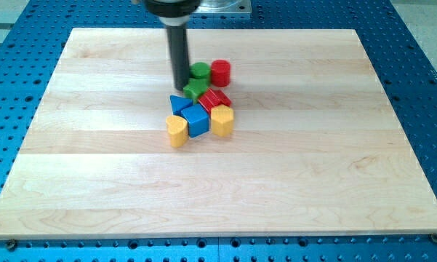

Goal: Separate the blue triangle from the blue cube

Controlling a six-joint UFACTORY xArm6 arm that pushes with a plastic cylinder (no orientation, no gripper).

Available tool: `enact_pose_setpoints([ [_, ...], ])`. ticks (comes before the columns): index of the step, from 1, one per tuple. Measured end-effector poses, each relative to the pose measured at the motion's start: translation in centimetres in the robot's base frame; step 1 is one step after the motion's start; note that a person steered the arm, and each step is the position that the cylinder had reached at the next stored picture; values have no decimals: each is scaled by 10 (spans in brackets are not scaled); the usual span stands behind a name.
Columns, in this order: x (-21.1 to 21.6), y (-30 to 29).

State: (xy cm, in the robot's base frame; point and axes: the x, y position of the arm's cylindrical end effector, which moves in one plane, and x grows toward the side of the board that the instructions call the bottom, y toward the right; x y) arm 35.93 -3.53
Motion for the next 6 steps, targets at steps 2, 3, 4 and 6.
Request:
enact_pose_setpoints([
  [2,7,13],
  [3,53,13],
  [4,81,1],
  [6,43,-69],
])
